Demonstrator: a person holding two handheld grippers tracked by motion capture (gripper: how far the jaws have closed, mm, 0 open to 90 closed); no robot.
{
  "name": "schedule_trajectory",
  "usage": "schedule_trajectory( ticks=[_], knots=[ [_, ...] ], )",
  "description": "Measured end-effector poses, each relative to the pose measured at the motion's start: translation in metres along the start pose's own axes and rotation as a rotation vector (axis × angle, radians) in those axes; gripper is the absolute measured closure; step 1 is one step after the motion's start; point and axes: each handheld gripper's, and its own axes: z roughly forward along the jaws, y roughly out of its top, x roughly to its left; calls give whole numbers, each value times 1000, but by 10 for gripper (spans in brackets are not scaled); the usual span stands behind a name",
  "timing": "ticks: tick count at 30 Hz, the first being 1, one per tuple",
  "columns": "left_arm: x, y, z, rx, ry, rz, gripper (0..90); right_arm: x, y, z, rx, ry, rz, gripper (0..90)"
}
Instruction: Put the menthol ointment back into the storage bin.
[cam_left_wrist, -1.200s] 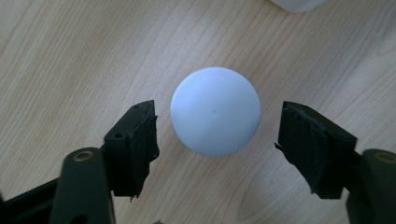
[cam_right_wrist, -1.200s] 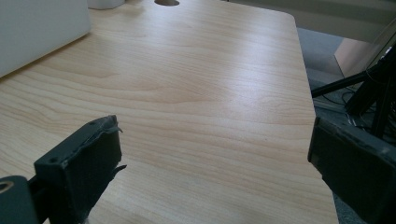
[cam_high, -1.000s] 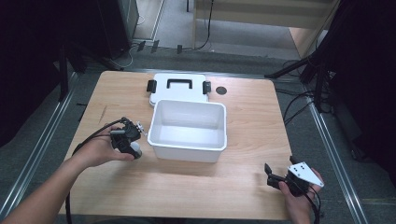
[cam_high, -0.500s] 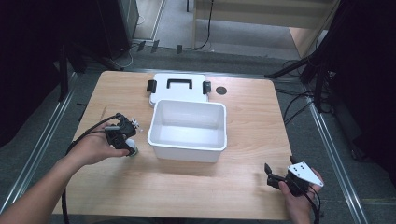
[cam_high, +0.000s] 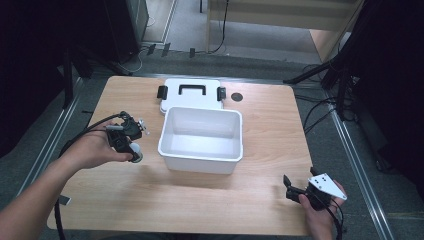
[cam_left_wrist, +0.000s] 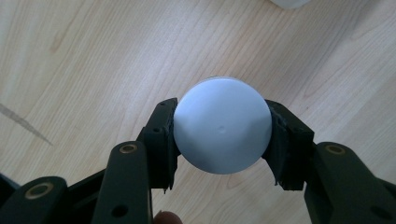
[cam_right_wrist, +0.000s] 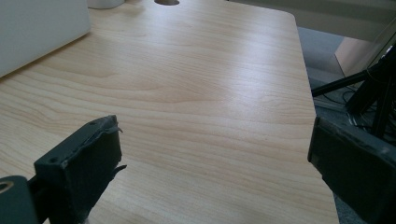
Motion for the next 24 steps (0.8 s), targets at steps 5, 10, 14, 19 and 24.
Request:
schedule_trajectory(
  ticks=[5,10,14,19,24],
  knots=[
    [-3,6,-14,8,-15,13,514,0,0,1,8,-2,-3,29],
    [1,9,-25,8,12,-8,514,1,0,1,10,-8,-4,29],
    [4,11,-33,1,13,-19,514,1,0,1,10,-5,-8,29],
    [7,16,-45,-2,-10,-22,514,1,0,1,7,-2,-4,29],
    [8,20,-55,-6,-6,-7,515,1,0,1,8,-2,-8,29]
  ],
)
